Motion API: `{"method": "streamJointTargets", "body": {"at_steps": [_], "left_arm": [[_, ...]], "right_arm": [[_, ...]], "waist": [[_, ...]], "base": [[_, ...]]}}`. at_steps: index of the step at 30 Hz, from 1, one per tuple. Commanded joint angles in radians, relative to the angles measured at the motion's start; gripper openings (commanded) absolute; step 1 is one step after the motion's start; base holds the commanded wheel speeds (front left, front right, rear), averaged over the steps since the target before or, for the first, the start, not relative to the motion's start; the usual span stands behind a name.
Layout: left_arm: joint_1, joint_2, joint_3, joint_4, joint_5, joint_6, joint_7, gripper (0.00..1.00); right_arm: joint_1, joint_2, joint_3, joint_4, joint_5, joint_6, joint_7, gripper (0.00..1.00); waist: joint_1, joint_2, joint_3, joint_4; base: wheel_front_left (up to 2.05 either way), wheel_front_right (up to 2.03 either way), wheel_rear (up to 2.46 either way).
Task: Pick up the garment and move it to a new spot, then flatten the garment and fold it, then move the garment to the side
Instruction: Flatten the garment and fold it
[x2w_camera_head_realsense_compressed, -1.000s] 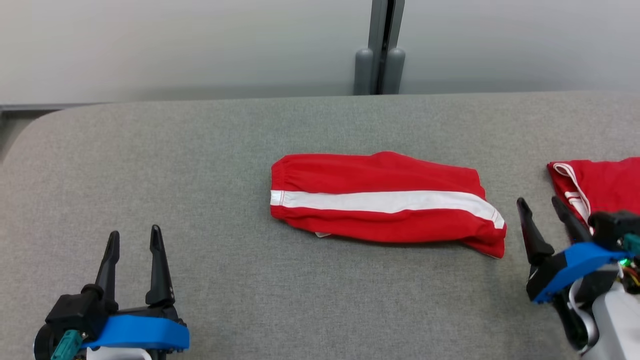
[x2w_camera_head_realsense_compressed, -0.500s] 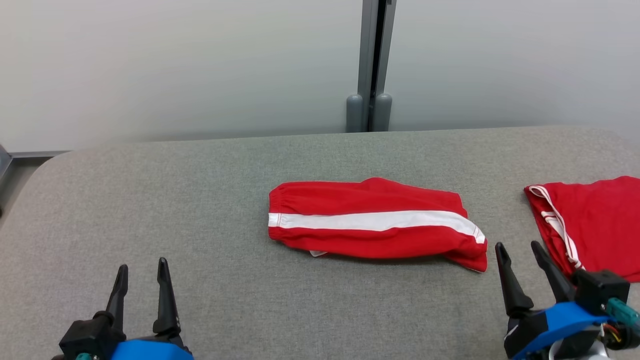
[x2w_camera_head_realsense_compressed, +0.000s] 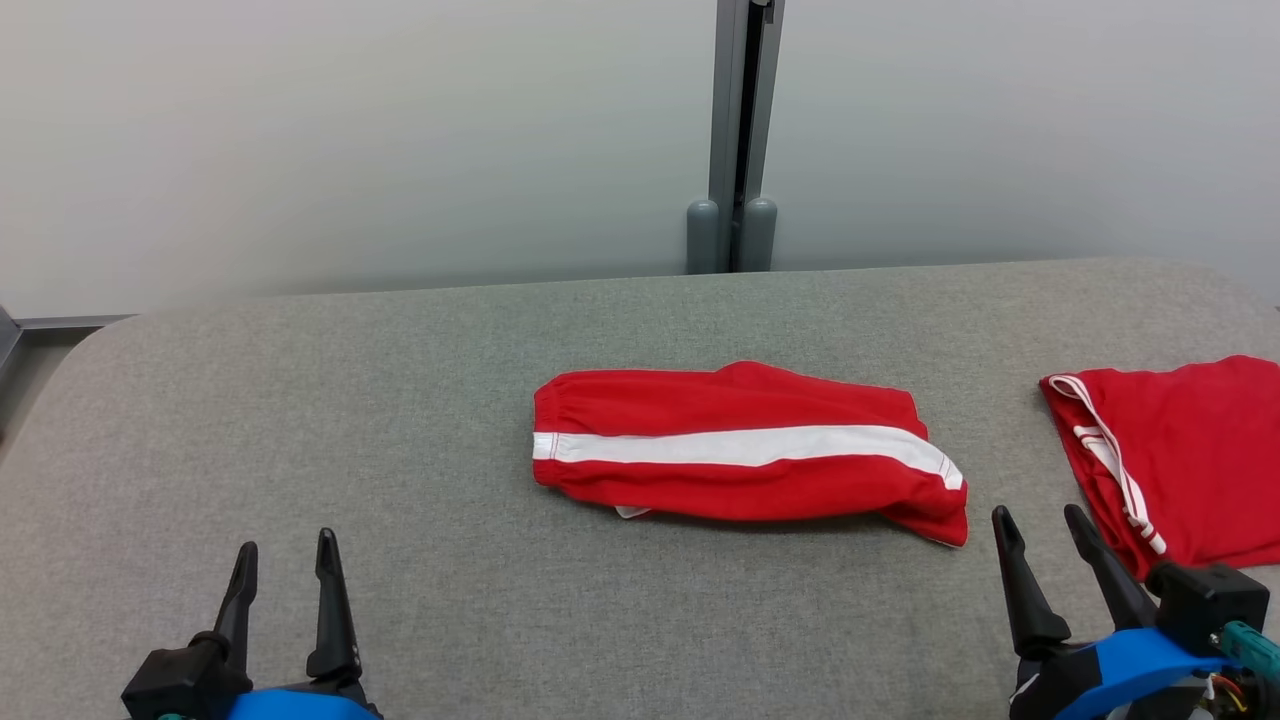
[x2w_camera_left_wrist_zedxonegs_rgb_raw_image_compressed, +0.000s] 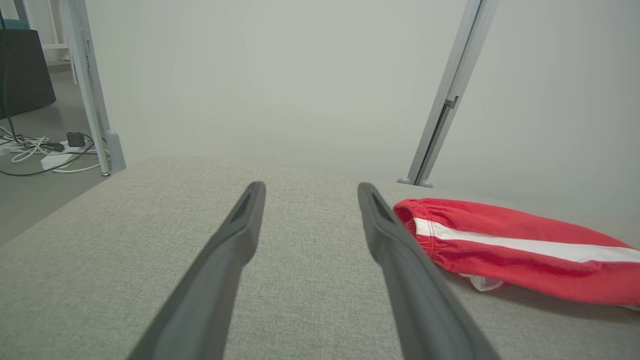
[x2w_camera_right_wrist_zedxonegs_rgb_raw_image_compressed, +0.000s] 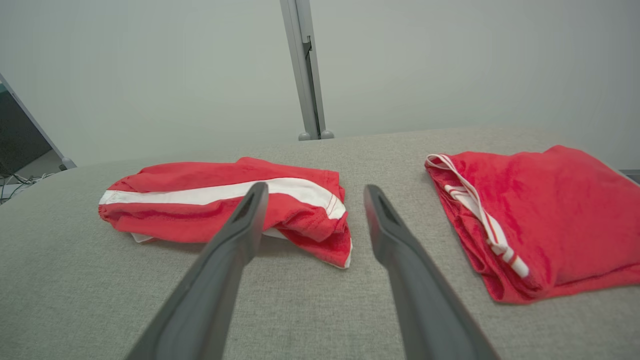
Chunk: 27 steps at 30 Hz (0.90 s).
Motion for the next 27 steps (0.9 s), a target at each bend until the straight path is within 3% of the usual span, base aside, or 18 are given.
{"method": "streamJointTargets", "body": {"at_steps": [1, 7, 13, 14, 17, 27], "left_arm": [[0.011, 0.006, -0.003, 0.001, -0.001, 0.002, -0.003, 1.0], [-0.052, 0.004, -0.038, -0.001, 0.001, -0.022, 0.045, 1.0], [-0.238, -0.027, -0.11, 0.119, -0.052, -0.118, 0.21, 1.0], [-0.302, -0.045, -0.124, 0.185, -0.078, -0.15, 0.263, 1.0], [-0.384, -0.055, -0.134, 0.282, -0.102, -0.177, 0.315, 1.0], [-0.526, -0.055, -0.122, 0.463, -0.128, -0.211, 0.313, 1.0]], "right_arm": [[0.018, 0.005, -0.002, -0.005, -0.008, 0.0, 0.002, 1.0], [0.007, 0.01, 0.007, -0.009, -0.004, 0.0, 0.008, 1.0], [-0.04, 0.012, 0.031, -0.011, -0.005, 0.0, 0.007, 1.0], [-0.056, 0.012, 0.048, -0.009, -0.006, 0.0, 0.005, 1.0], [-0.086, 0.013, 0.078, 0.0, -0.001, 0.0, 0.0, 1.0], [-0.176, 0.015, 0.155, 0.062, 0.026, 0.0, -0.046, 1.0]], "waist": [[0.0001, -0.0001, 0.0, 0.0], [0.0001, -0.0001, 0.016, -0.005], [0.0001, -0.0001, 0.08, -0.016], [0.0001, -0.0001, 0.106, -0.029], [0.0001, -0.0001, 0.146, -0.06], [0.0001, -0.0001, 0.239, -0.138]], "base": [[0.0, 0.0, 0.0], [0.0, 0.0, 0.0], [0.0, 0.0, 0.0], [0.0, 0.0, 0.0], [0.0, 0.0, 0.0], [0.0, 0.0, 0.0]]}}
